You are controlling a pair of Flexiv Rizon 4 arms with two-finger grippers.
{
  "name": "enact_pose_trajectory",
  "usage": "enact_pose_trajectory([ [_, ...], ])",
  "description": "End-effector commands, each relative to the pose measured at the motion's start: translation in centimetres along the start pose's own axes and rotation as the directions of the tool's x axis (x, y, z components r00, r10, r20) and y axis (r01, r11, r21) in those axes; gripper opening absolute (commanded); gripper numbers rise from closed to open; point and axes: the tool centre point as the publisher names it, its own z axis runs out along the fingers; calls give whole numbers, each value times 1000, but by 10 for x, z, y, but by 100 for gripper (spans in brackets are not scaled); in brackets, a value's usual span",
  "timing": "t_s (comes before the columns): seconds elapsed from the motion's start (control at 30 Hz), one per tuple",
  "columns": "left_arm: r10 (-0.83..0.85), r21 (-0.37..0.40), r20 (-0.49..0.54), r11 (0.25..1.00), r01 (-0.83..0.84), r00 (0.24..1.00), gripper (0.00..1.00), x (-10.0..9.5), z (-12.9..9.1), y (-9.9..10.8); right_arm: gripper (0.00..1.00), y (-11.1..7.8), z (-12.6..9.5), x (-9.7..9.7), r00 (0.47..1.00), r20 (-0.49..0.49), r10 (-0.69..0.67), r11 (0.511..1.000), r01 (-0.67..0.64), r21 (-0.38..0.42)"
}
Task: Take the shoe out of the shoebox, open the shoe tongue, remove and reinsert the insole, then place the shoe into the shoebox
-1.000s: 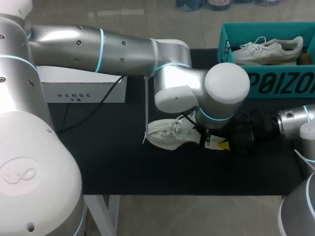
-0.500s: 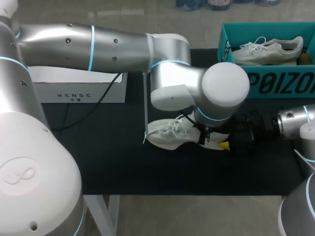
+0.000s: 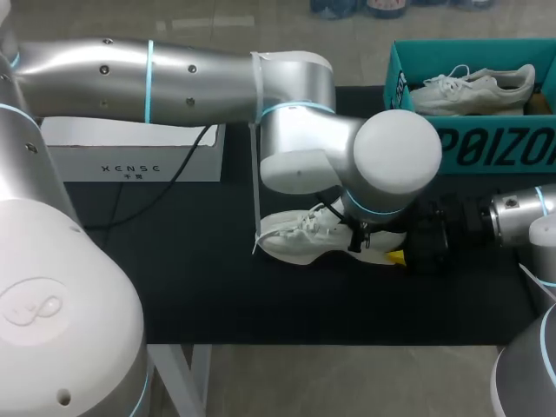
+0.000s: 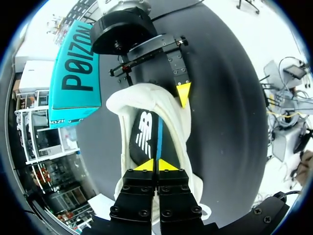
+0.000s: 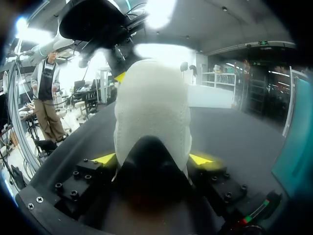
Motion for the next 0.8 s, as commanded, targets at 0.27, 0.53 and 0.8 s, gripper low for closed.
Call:
enact_pose_trajectory([
  [0.27,-61,41,36,997,60,997,0,-7,-27,13,0,-3,3,0,1000,2,1,1000,-1,4],
  [0.53,-105,62,50,993,102,993,0,-6,-39,17,0,-3,3,0,1000,2,1,1000,-1,4],
  [0.8,-88,87,46,993,84,995,0,-10,-38,3,0,-3,3,0,1000,2,1,1000,-1,4],
])
